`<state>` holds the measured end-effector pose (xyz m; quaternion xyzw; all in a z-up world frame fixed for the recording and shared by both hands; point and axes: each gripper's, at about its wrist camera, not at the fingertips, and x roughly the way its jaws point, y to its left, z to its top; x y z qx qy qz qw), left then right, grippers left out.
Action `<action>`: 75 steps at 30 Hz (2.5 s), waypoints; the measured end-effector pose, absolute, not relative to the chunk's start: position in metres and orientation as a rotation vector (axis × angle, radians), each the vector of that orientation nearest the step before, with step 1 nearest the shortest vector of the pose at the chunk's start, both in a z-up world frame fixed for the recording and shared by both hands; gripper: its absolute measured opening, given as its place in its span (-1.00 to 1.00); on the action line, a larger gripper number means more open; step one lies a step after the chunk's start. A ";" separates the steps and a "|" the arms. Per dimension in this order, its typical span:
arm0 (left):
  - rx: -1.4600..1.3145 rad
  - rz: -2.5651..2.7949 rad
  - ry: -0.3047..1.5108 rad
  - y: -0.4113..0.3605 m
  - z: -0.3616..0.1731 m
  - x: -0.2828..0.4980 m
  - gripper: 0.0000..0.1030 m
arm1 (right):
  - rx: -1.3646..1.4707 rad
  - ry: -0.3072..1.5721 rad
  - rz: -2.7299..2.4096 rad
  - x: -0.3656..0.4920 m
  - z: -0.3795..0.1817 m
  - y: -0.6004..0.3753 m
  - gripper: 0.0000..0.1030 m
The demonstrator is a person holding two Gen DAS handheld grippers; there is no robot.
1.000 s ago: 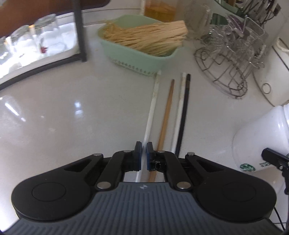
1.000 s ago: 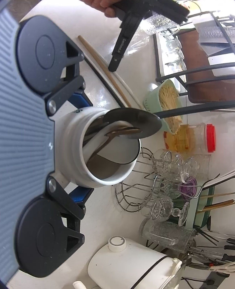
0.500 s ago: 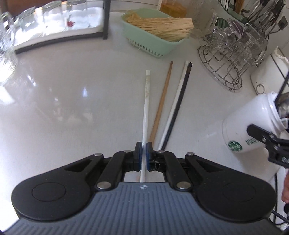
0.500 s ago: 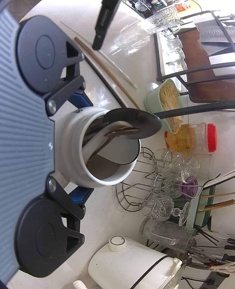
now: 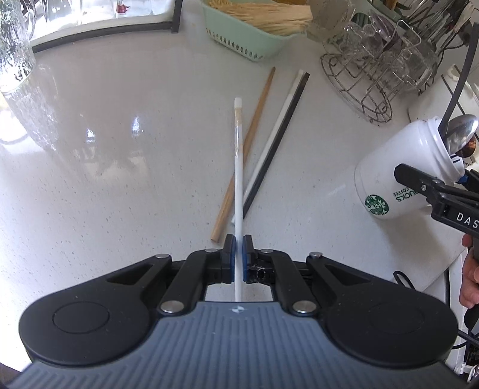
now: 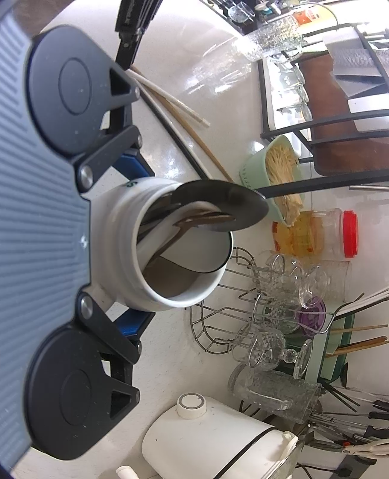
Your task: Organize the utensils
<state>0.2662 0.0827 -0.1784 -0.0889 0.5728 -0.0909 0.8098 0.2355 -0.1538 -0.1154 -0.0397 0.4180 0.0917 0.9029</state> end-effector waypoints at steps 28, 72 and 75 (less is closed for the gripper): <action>-0.118 -0.472 1.180 0.018 -0.176 0.343 -0.46 | -0.064 0.867 0.141 0.233 -0.116 -0.152 0.76; 0.067 -0.576 1.242 -0.068 -0.191 0.359 -0.69 | -0.094 0.882 0.249 0.207 -0.113 -0.185 0.76; 0.073 -0.533 1.237 -0.068 -0.190 0.359 -0.85 | -0.096 0.873 0.255 0.206 -0.113 -0.186 0.76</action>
